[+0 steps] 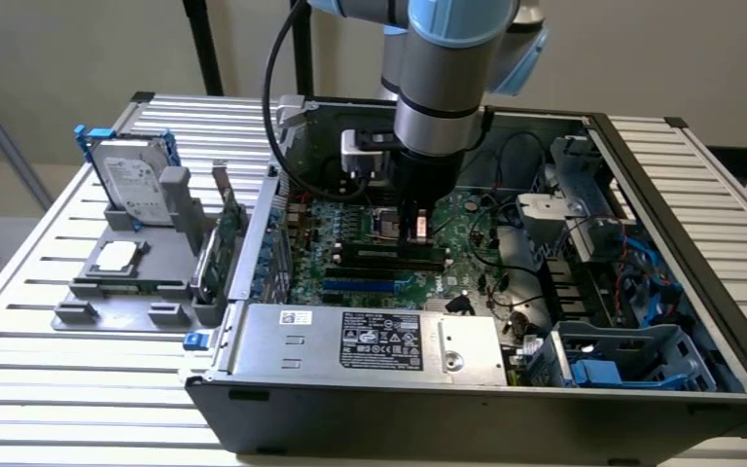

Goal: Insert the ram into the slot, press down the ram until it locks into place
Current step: 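Insert the ram into the slot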

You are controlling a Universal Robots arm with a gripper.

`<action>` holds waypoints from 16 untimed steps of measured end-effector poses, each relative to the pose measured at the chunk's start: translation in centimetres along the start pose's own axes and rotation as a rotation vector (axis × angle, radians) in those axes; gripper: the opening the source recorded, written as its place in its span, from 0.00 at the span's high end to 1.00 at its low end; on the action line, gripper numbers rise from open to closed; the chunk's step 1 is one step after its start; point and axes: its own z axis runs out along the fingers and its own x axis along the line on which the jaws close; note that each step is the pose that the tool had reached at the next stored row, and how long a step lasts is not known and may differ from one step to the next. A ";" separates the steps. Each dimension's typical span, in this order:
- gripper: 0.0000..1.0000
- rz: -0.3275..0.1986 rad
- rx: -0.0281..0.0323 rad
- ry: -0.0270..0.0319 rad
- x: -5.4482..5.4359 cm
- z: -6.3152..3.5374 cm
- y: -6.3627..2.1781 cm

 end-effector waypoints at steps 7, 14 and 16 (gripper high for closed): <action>0.87 -0.002 0.0032 0.0002 -0.1 0.01 0.01; 0.87 -0.005 0.0045 0.0004 -0.1 0.02 0.02; 0.87 -0.008 0.0046 0.0003 -0.1 0.02 0.01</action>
